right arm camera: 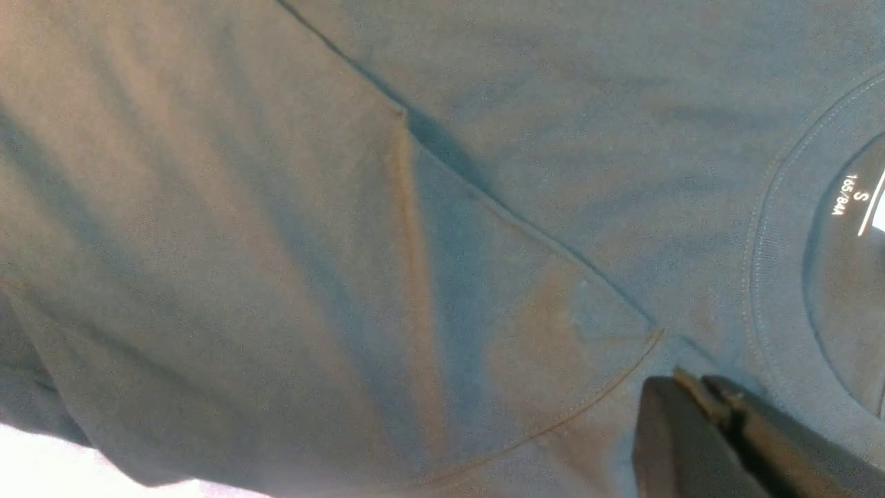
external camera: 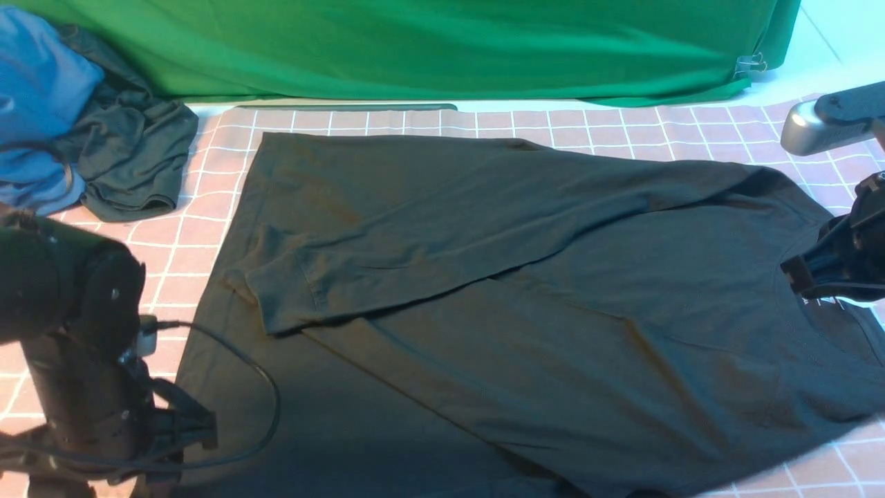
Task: Fold a long-sleeved shirt over a pink coffee tablecloth.
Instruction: 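Grasp the near edge of the shirt at its hem and shoulder corners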
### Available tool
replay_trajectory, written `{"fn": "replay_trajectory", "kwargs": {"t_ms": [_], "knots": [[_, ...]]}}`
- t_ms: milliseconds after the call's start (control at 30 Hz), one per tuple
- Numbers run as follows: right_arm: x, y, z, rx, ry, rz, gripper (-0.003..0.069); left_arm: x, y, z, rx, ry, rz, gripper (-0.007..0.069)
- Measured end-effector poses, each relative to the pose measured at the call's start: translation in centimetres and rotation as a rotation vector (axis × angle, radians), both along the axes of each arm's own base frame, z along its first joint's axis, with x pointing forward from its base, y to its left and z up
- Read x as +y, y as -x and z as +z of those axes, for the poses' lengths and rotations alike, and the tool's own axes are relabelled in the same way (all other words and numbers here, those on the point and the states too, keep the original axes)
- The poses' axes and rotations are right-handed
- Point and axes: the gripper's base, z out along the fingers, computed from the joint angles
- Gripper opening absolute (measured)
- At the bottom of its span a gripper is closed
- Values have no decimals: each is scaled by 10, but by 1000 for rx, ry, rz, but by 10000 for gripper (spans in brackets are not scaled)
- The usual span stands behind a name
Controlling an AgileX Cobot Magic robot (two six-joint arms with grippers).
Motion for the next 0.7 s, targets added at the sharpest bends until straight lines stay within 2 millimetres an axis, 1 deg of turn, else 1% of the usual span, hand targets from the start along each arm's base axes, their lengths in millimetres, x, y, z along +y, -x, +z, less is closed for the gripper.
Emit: {"fn": "replay_trajectory", "kwargs": {"t_ms": [167, 333, 433, 500, 533, 633, 667, 700], "knots": [[0, 0, 0, -1, 0, 0, 70, 1, 4, -3, -22, -6, 16, 481], [0, 0, 0, -2, -1, -1, 70, 1, 8, -6, -44, 5, 21, 500], [0, 0, 0, -2, -1, -1, 70, 1, 14, -9, -61, 19, 28, 495], [0, 0, 0, -2, -1, -1, 70, 0, 15, -10, -70, 25, 33, 473], [0, 0, 0, -2, -1, -1, 70, 0, 15, -10, -73, 28, 34, 456], [0, 0, 0, -2, -1, -1, 70, -2, 14, -11, -91, 56, 56, 288], [0, 0, 0, -2, -1, -1, 70, -3, 14, -11, -97, 67, 56, 215], [0, 0, 0, -2, -1, -1, 70, -4, 13, -11, -102, 78, 49, 116]]}}
